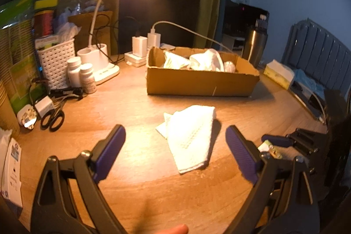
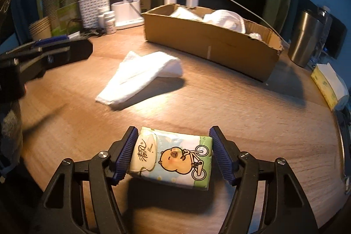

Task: Organize soft objects
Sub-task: 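Close the right gripper on the green cartoon tissue pack, then grasp the white paper towel with the left gripper while the right gripper holds the tissue pack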

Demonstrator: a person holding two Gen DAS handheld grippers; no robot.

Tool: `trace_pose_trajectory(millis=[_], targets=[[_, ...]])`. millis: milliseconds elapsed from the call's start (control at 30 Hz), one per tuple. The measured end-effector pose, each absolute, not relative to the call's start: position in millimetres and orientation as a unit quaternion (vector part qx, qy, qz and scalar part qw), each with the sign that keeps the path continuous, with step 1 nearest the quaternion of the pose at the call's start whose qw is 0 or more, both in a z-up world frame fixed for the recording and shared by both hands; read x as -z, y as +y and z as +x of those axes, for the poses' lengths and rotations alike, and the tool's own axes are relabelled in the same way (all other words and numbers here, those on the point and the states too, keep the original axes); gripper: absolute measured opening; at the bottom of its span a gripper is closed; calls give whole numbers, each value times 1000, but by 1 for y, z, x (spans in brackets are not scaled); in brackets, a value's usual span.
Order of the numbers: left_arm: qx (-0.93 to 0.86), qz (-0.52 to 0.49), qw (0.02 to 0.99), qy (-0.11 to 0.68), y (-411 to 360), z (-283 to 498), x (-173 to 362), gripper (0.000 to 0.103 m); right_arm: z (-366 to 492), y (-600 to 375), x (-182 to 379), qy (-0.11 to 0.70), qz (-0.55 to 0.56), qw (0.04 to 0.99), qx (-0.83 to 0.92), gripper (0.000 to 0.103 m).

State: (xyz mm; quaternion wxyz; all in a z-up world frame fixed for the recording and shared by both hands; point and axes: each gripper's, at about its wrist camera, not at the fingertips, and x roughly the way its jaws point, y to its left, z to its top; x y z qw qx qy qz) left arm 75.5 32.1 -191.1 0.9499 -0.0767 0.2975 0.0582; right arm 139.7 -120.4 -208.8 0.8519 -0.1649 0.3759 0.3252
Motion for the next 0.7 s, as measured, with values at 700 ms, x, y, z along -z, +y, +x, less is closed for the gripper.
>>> trace_pose_trajectory(millis=[700], targets=[[-63, -17, 895, 442, 3, 172, 244, 84, 198, -161, 174, 337, -75, 883, -319, 70]])
